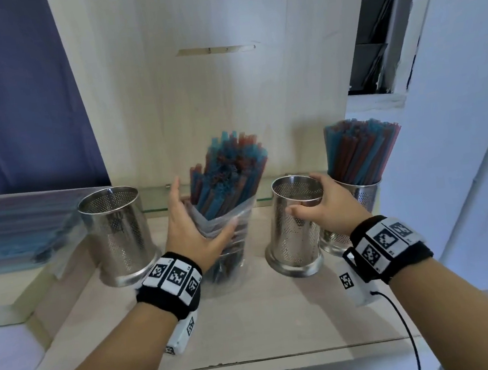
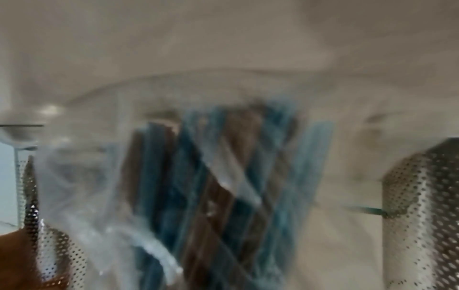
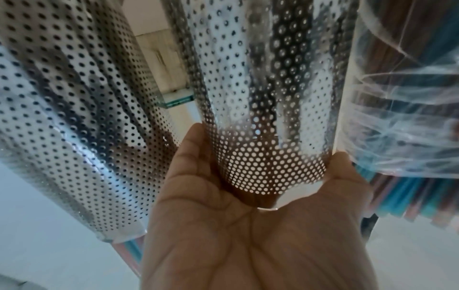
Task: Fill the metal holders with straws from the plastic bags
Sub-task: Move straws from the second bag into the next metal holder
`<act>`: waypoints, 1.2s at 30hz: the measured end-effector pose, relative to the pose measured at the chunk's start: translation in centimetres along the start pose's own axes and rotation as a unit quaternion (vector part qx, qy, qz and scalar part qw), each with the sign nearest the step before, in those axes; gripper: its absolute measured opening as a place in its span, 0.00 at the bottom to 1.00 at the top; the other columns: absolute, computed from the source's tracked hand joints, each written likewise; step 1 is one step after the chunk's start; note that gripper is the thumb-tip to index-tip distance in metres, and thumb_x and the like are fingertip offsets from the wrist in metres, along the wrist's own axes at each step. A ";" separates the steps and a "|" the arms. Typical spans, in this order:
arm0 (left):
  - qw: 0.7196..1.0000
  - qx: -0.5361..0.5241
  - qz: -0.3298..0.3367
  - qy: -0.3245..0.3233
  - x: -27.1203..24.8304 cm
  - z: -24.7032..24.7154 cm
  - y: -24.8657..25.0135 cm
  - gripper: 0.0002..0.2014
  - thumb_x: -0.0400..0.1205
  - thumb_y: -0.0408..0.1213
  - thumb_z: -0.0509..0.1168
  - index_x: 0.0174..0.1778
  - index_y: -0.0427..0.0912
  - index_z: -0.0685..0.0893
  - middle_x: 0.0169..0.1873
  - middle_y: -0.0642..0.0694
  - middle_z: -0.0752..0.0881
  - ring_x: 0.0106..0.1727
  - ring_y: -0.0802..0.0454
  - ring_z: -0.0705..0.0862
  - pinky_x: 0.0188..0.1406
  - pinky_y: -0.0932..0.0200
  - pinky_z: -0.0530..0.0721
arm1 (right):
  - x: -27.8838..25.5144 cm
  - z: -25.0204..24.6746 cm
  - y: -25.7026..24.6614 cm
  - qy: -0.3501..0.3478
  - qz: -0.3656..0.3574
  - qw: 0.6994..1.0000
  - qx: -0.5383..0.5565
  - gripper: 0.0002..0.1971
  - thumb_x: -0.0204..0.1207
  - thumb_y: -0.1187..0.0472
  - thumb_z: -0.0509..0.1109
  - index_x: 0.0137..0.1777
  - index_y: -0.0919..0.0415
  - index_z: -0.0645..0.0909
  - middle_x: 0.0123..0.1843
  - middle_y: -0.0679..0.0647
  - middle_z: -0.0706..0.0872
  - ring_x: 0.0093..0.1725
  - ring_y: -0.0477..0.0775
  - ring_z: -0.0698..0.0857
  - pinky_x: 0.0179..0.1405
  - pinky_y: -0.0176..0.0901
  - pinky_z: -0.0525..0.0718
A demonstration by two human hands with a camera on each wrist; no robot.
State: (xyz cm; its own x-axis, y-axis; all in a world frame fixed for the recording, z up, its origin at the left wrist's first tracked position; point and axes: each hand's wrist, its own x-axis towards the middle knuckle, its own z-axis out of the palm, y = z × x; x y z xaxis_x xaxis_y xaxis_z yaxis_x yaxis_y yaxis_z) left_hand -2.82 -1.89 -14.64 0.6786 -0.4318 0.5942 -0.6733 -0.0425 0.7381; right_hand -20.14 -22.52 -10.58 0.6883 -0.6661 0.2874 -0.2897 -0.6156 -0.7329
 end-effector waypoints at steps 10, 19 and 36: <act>0.993 -0.031 -0.040 0.104 0.8 -1.5 -0.9 0.59 0.63 0.61 0.80 0.84 0.52 0.50 0.81 0.45 0.64 0.79 0.50 0.68 0.79 0.43 0.69 | 1.3 0.3 0.3 -0.067 0.007 0.997 0.026 0.58 0.52 0.37 0.86 0.81 0.57 0.65 0.64 0.45 0.86 0.59 0.43 0.87 0.69 0.52 0.82; 0.996 -0.007 -0.077 -0.040 0.4 0.6 0.3 0.66 0.60 0.51 0.84 0.85 0.53 0.44 0.76 0.36 0.71 0.78 0.44 0.71 0.71 0.57 0.69 | 1.0 -0.2 -0.7 -0.096 -0.006 0.995 -0.037 0.55 0.60 0.37 0.83 0.83 0.57 0.63 0.68 0.50 0.83 0.66 0.50 0.83 0.73 0.51 0.78; 0.991 -0.121 0.036 0.052 0.3 0.5 -1.4 0.40 0.77 0.37 0.64 0.83 0.52 0.51 0.55 0.58 0.84 0.41 0.63 0.84 0.46 0.58 0.83 | 0.3 5.6 -9.2 -0.048 -0.122 0.988 0.083 0.44 0.63 0.51 0.87 0.74 0.52 0.63 0.56 0.34 0.76 0.54 0.32 0.78 0.43 0.17 0.75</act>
State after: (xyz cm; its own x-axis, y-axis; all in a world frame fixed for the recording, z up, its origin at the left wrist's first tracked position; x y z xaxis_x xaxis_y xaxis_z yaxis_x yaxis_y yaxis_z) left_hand -1.78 -2.42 -15.67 0.6671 -0.3294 0.6682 -0.6393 0.2074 0.7405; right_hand -13.52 -14.66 -7.18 0.7869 -0.4582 0.4133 -0.0001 -0.6699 -0.7424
